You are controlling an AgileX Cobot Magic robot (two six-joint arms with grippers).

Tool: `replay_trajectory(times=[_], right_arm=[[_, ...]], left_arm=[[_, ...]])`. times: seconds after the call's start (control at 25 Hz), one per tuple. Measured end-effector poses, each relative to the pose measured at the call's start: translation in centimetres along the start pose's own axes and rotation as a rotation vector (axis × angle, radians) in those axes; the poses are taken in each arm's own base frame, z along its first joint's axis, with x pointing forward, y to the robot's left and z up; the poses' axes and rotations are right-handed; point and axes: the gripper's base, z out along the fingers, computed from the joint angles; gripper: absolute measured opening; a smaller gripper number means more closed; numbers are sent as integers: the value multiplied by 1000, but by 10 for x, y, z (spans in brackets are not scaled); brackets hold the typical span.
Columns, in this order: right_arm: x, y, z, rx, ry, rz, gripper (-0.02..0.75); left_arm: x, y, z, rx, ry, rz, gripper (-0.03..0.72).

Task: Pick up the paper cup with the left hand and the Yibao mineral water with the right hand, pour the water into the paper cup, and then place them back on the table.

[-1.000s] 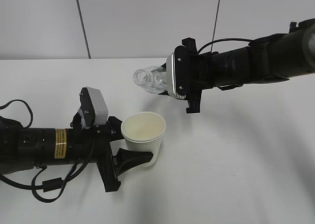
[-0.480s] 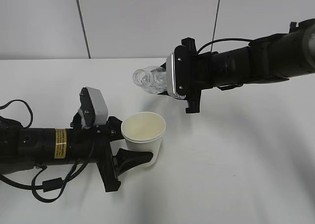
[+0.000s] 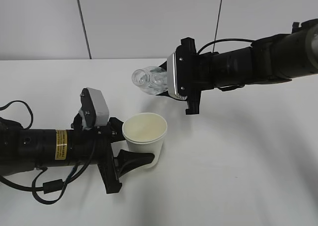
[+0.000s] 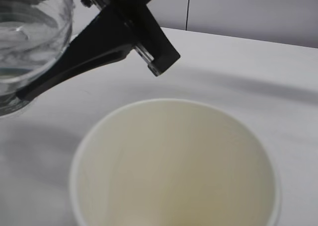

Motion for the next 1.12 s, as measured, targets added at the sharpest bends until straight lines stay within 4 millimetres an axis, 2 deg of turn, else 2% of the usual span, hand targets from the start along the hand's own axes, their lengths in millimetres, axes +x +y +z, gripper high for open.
replay_trajectory(times=[0.44,0.72,0.84,0.96,1.12], right_arm=[[6,0,0,1,72,17,433],[5,0,0,14,56,453,433],[4,0,0,12,42,516,433],[4,0,0,11,41,505,433],[4,0,0,7,42,285,433]], left_arm=[[0,0,0,0,0,0,403],[0,0,0,-2,-1,-2,403],[0,0,0,-3,-1,-2,403],[0,0,0,-5,-1,-3,403],[0,1,0,-6,-1,-4,403]])
